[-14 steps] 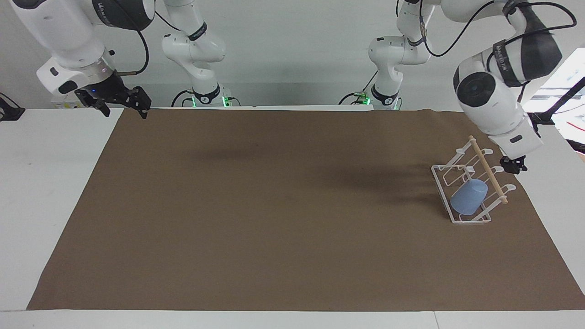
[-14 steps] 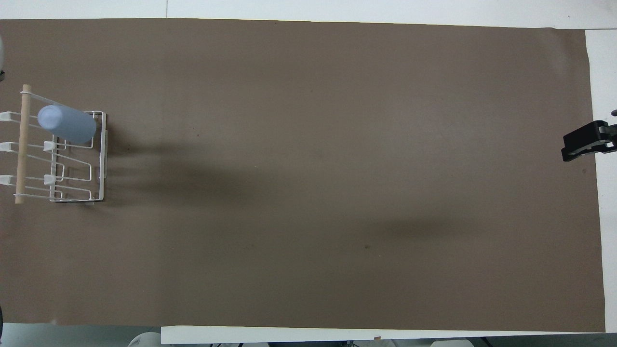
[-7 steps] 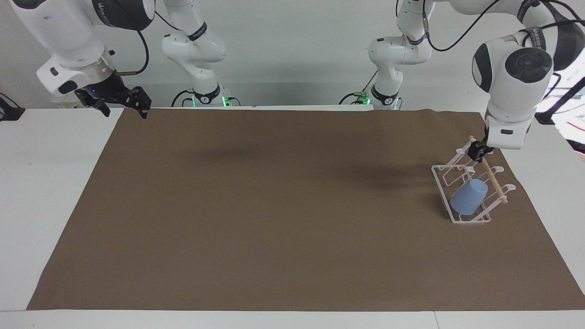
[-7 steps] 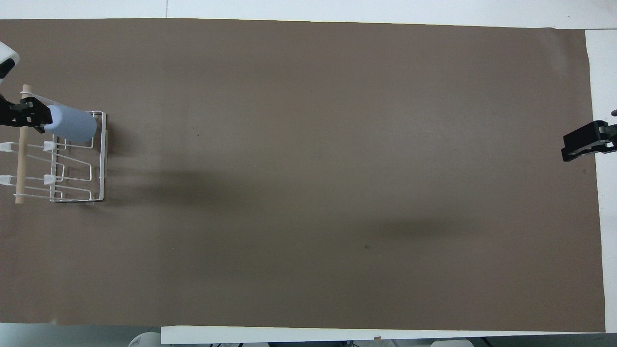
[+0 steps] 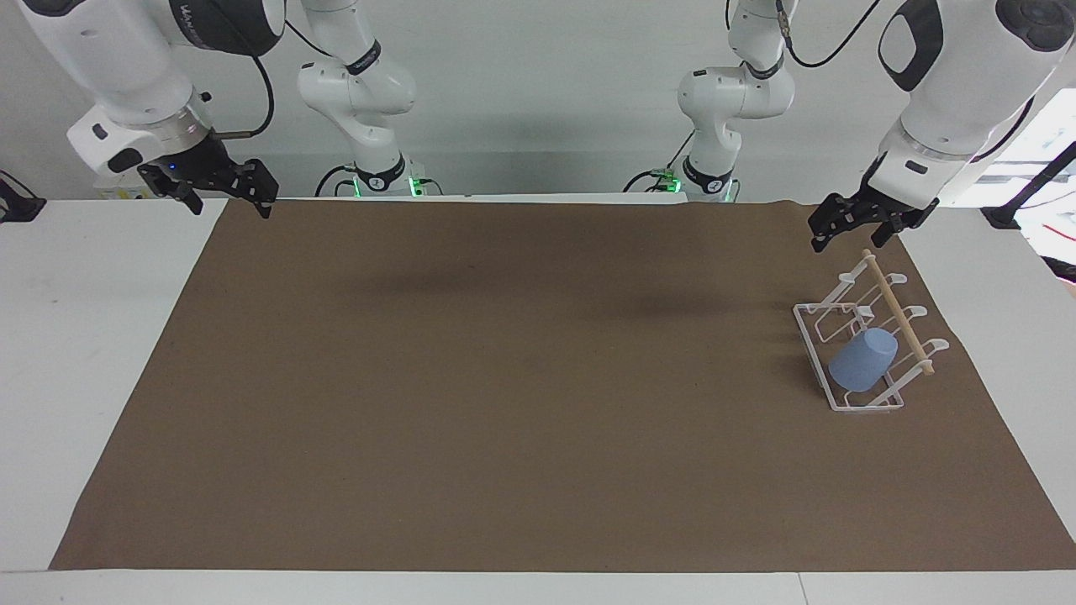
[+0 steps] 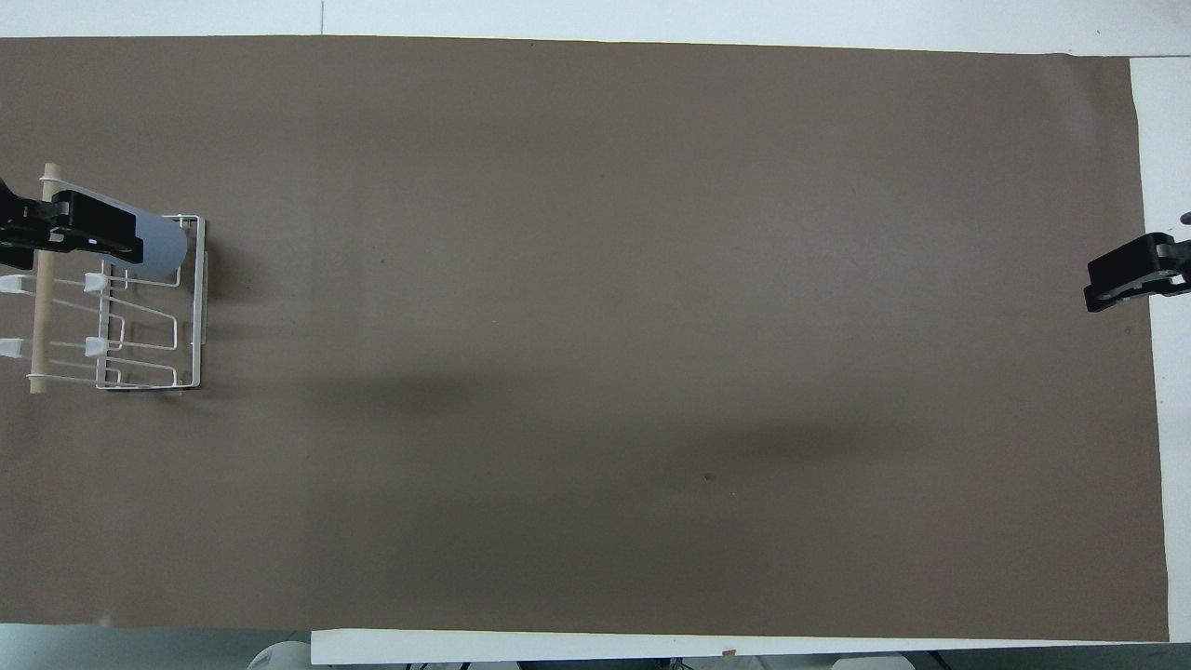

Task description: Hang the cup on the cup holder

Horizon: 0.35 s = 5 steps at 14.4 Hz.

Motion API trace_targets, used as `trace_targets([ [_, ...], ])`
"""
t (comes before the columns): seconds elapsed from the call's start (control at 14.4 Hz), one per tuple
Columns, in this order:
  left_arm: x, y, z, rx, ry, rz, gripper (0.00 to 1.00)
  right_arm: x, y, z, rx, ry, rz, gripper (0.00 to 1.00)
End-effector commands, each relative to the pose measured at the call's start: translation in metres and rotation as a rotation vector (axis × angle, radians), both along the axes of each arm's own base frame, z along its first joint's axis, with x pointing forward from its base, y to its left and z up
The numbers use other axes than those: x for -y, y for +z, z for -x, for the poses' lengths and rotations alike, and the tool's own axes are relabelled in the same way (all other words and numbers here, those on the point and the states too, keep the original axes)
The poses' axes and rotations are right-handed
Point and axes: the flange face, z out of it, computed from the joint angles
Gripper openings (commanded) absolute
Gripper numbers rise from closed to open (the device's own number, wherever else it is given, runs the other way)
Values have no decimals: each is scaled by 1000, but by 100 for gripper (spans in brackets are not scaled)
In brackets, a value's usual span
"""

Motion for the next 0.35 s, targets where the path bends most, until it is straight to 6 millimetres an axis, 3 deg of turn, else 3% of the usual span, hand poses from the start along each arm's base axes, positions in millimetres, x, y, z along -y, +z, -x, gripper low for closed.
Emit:
trace_targets([
  [0.0, 8, 5, -6, -18, -79, 13, 100, 2, 0, 6, -2, 16, -4, 99],
  [0.28, 5, 4, -5, -26, -128, 15, 100, 2, 0, 6, -2, 16, -4, 99],
])
